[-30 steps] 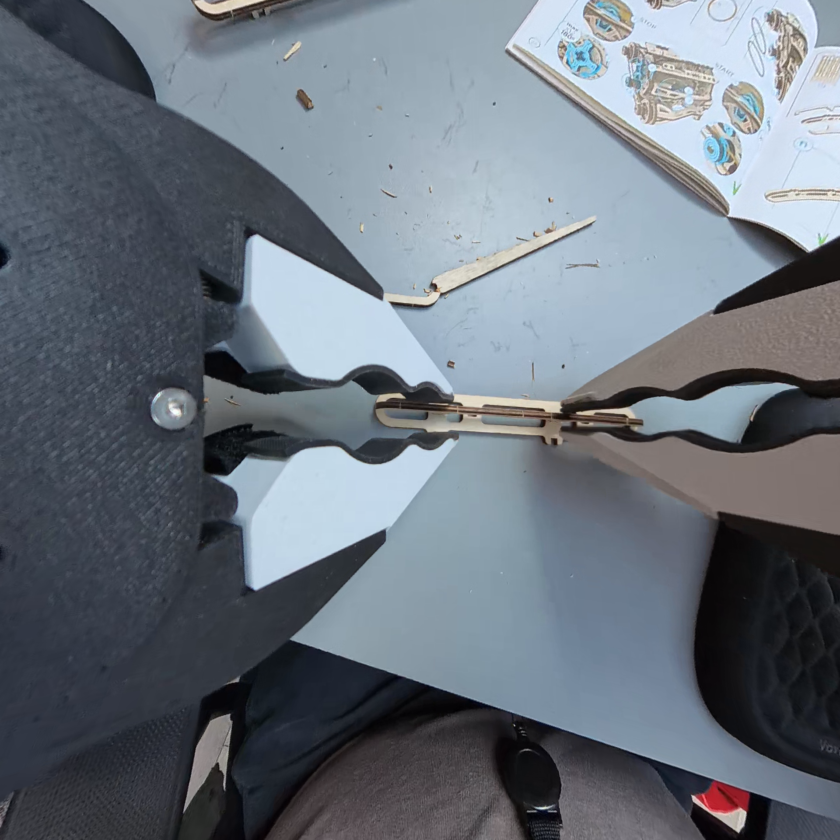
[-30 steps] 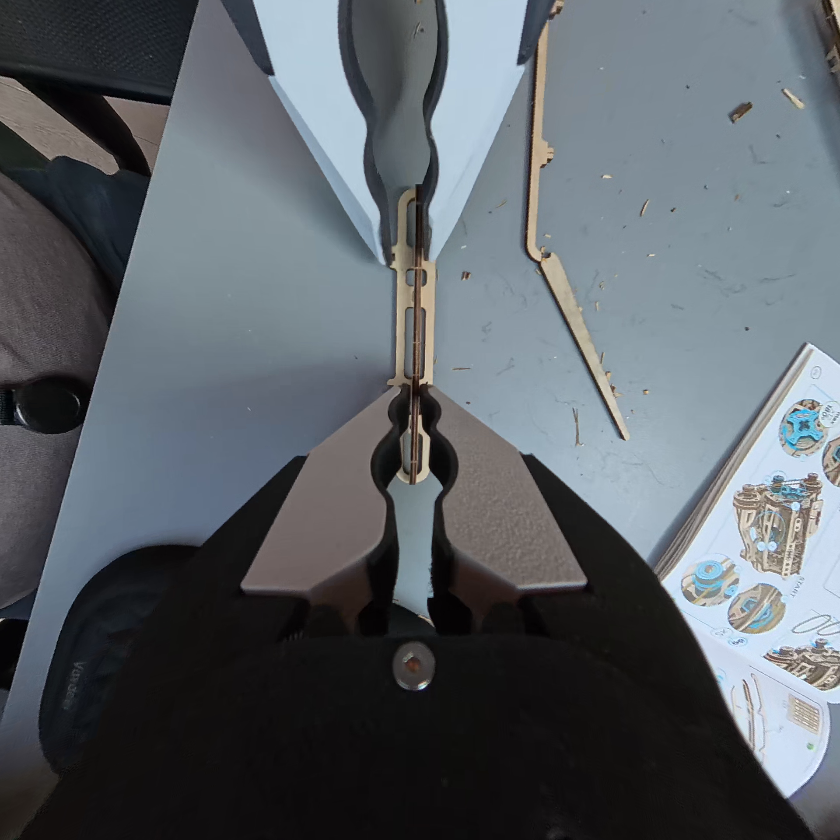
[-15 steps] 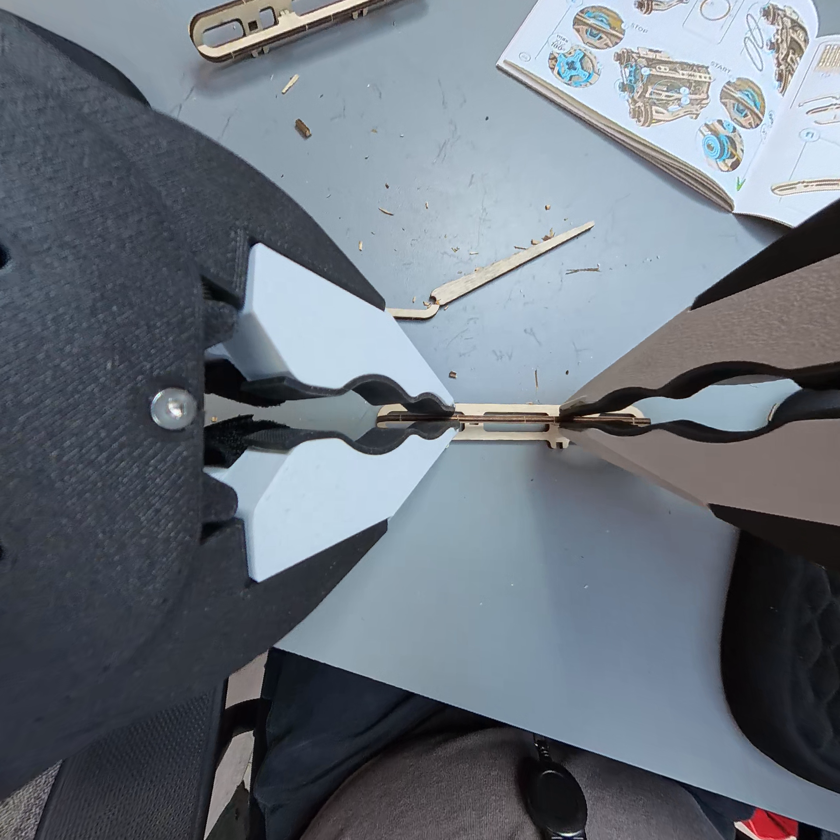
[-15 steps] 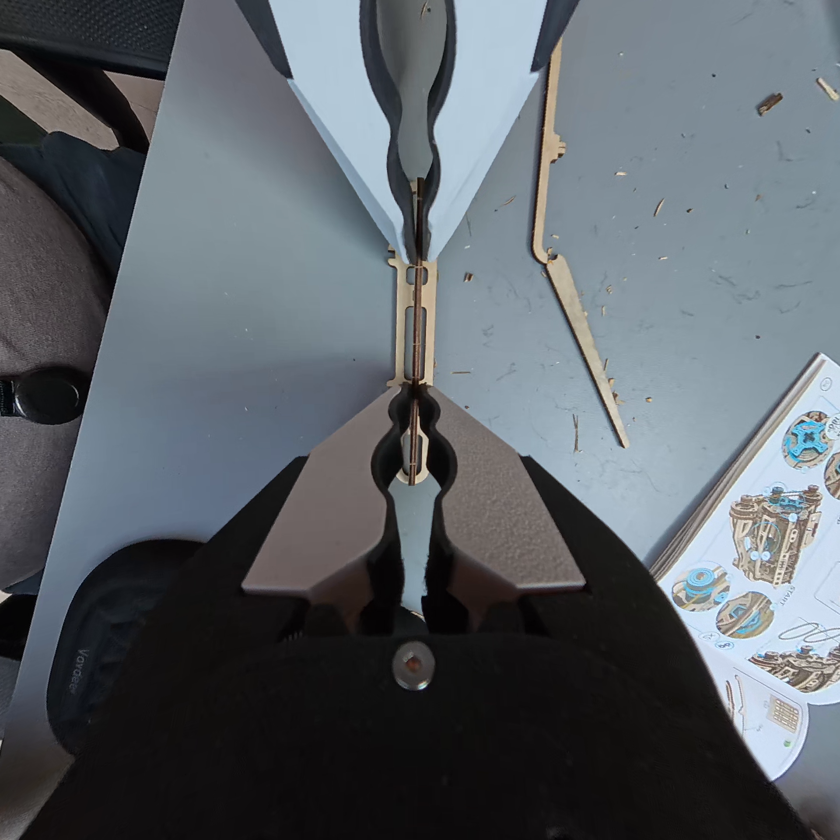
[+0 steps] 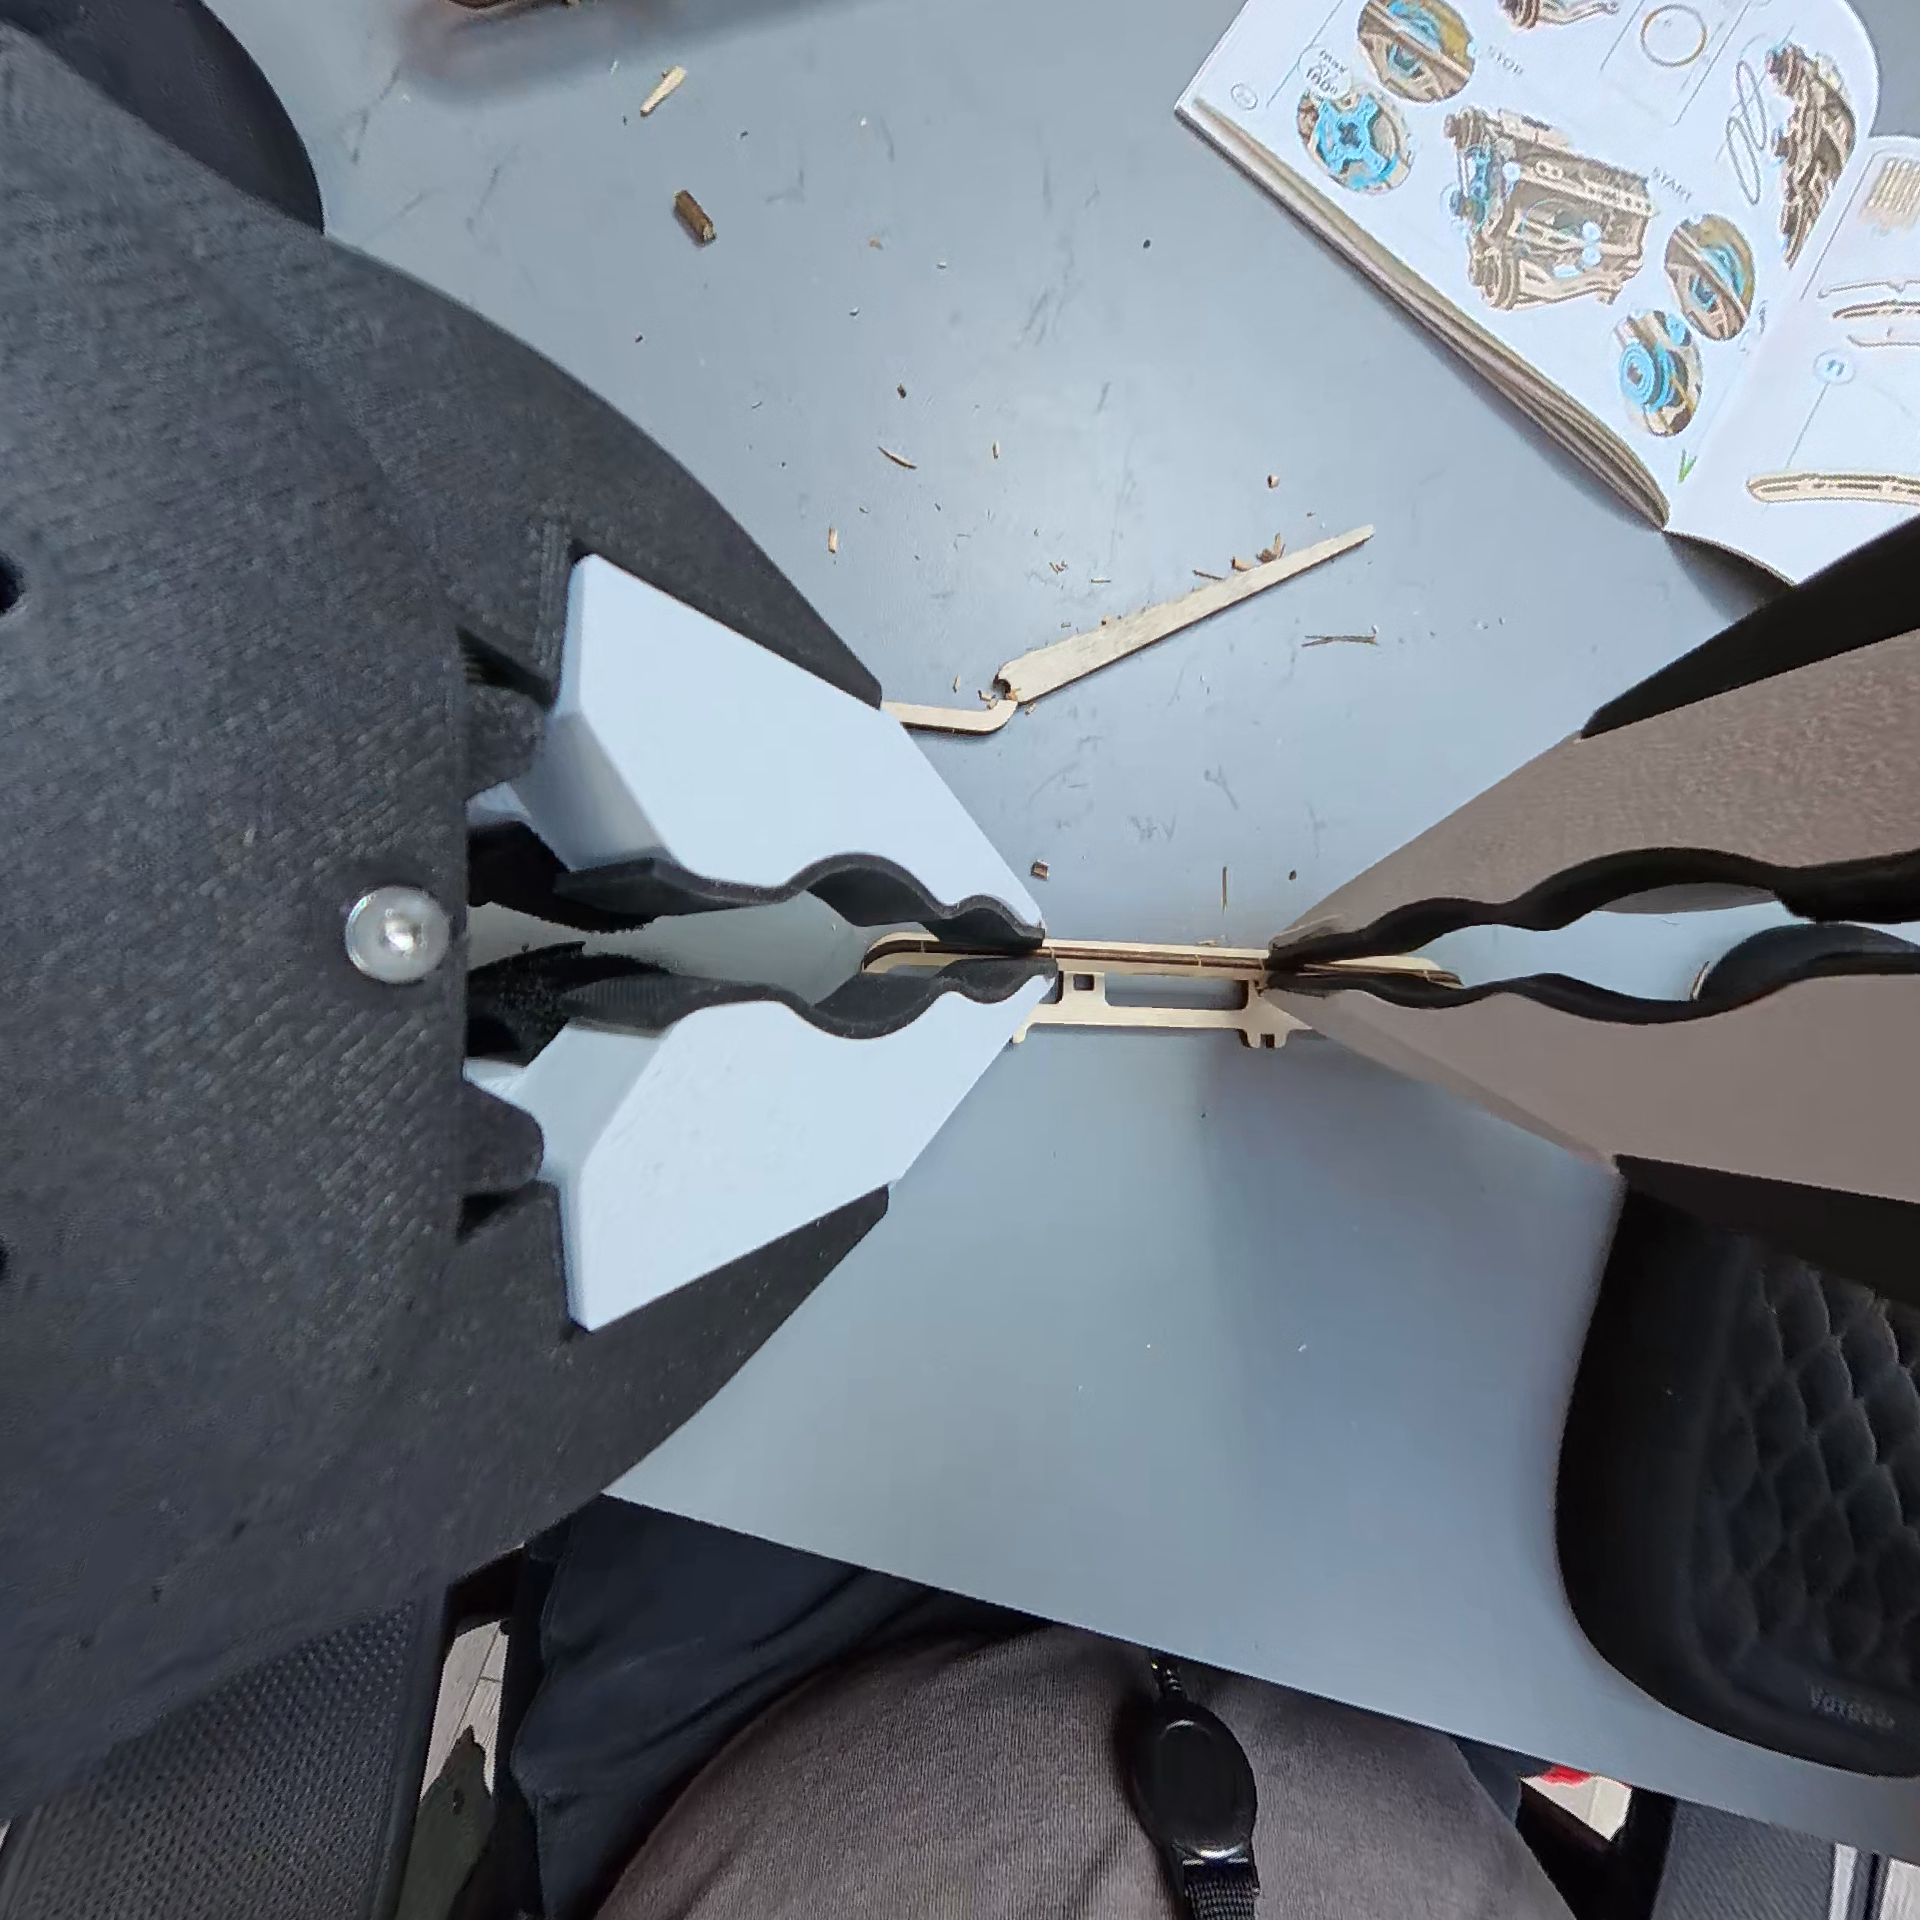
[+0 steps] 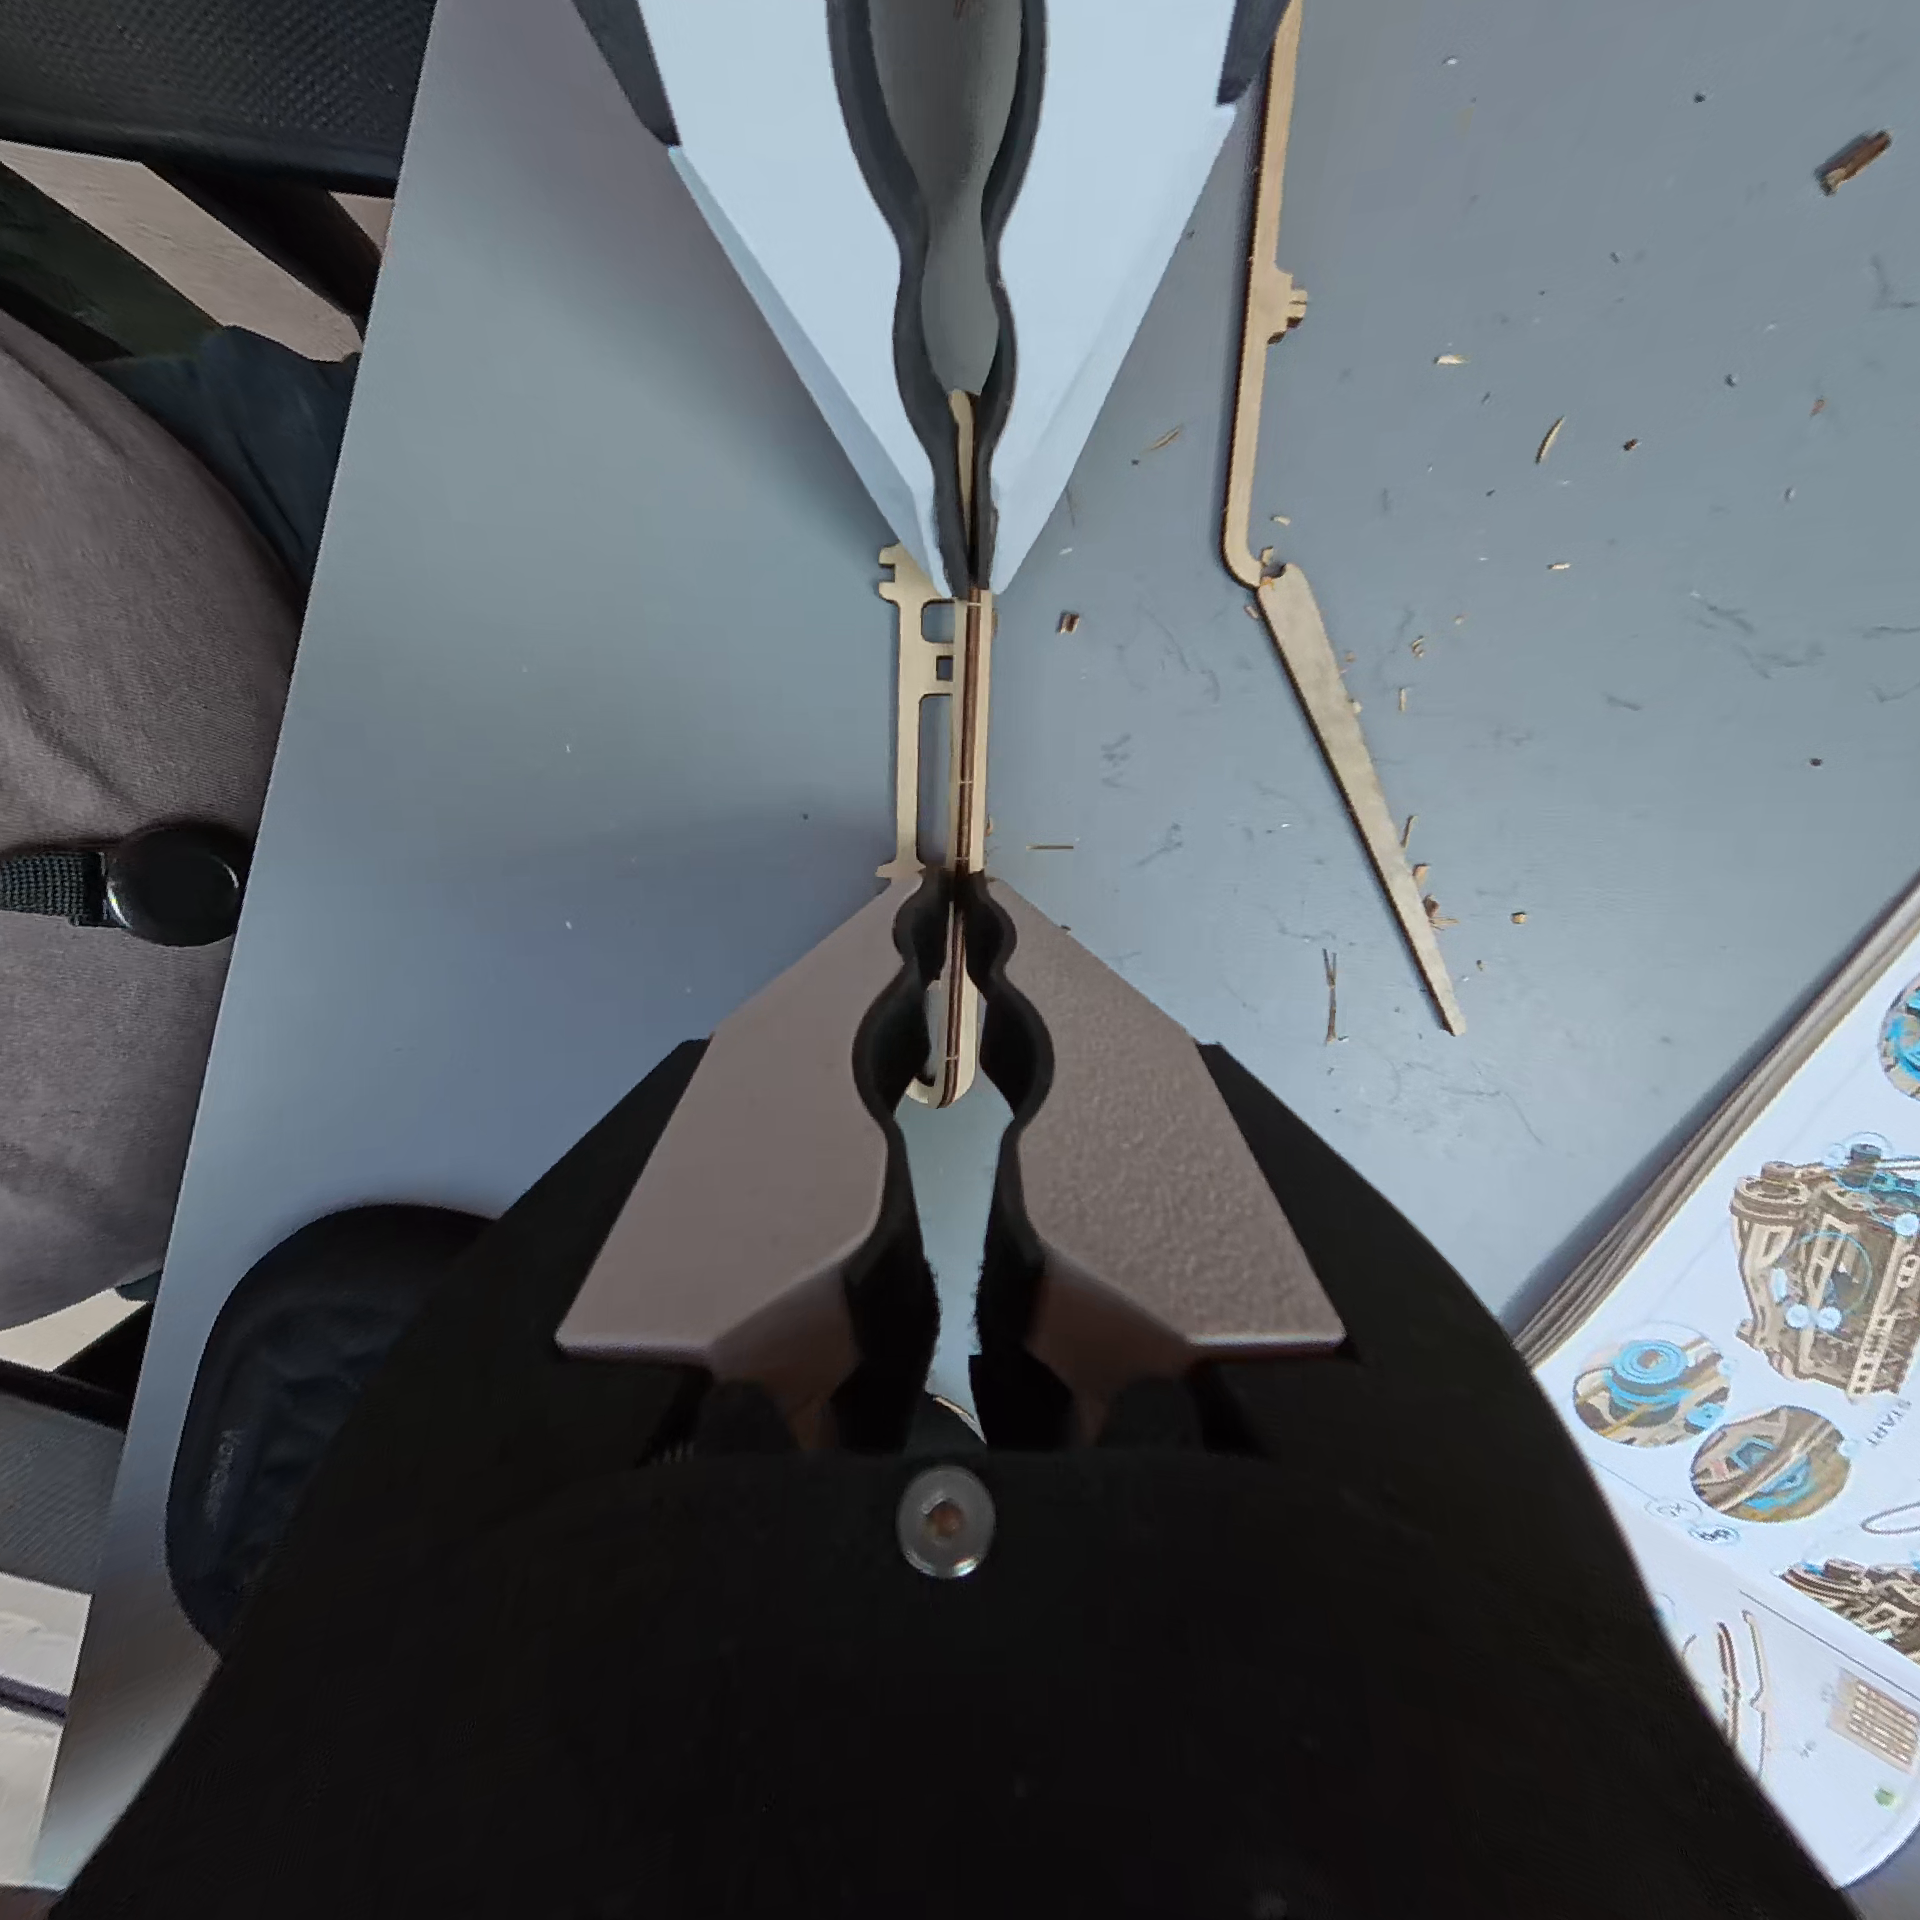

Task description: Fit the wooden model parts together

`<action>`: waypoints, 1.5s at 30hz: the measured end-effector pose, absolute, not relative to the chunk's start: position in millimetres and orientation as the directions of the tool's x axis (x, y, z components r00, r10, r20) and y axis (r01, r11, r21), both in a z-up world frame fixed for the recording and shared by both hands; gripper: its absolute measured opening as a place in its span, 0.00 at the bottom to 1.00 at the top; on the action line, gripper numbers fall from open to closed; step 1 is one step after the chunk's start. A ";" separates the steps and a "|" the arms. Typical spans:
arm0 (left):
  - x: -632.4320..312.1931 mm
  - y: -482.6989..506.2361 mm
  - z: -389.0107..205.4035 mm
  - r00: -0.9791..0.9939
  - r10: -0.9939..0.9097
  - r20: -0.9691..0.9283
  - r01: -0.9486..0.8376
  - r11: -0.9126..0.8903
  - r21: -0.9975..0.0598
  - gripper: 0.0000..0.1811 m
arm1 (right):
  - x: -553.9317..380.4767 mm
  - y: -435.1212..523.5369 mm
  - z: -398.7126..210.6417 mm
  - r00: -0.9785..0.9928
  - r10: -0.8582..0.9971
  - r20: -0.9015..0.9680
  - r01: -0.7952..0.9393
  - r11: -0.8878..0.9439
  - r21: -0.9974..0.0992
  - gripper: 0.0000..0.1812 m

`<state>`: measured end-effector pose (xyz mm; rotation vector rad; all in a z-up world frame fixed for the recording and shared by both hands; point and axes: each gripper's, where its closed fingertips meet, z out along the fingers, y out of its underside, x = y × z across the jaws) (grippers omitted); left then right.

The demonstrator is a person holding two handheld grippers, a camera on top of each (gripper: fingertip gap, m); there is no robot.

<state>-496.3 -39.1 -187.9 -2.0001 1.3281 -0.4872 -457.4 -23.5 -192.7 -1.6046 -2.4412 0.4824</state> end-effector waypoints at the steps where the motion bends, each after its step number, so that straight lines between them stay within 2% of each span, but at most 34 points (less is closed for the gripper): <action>1: -496.3 -39.2 -187.8 0.412 -0.909 -0.066 -0.660 -0.248 -0.709 0.00 | -457.4 -23.7 -192.7 -0.397 0.917 -0.034 0.859 0.358 -0.366 0.01; 11: -494.6 -45.6 -187.1 0.389 -0.906 -0.170 -0.702 -0.171 -0.691 0.02 | -456.0 -29.5 -191.4 -0.427 0.897 0.114 0.820 0.437 -0.370 0.01; 13: -497.7 -46.4 -191.0 0.391 -0.908 -0.153 -0.714 -0.194 -0.673 0.05 | -456.0 -29.4 -191.3 -0.416 0.904 0.096 0.823 0.420 -0.382 0.01; 19: -496.3 -48.5 -192.4 0.374 -0.920 -0.122 -0.711 -0.199 -0.674 0.02 | -454.6 -30.5 -191.4 -0.432 0.898 0.084 0.817 0.429 -0.384 0.01; 25: -496.3 -47.8 -192.3 0.372 -0.918 -0.140 -0.733 -0.198 -0.651 0.02 | -453.5 -31.2 -192.3 -0.409 0.910 -0.070 0.850 0.351 -0.394 0.02; 31: -492.5 -49.2 -188.2 0.374 -0.922 -0.101 -0.706 -0.212 -0.676 0.01 | -452.7 -32.5 -192.5 -0.416 0.902 -0.113 0.856 0.347 -0.383 0.01; 35: -491.6 -48.7 -187.1 0.373 -0.924 -0.084 -0.695 -0.218 -0.685 0.00 | -452.8 -32.0 -192.9 -0.437 0.897 -0.059 0.848 0.390 -0.359 0.01; 42: -491.6 -48.9 -187.6 0.351 -0.887 -0.299 -0.773 -0.093 -0.628 0.00 | -452.7 -31.4 -192.9 -0.439 0.896 0.067 0.830 0.433 -0.353 0.01; 45: -490.7 -51.9 -187.4 0.358 -0.873 -0.331 -0.770 -0.076 -0.633 0.00 | -452.6 -32.2 -192.6 -0.435 0.890 0.133 0.819 0.453 -0.353 0.01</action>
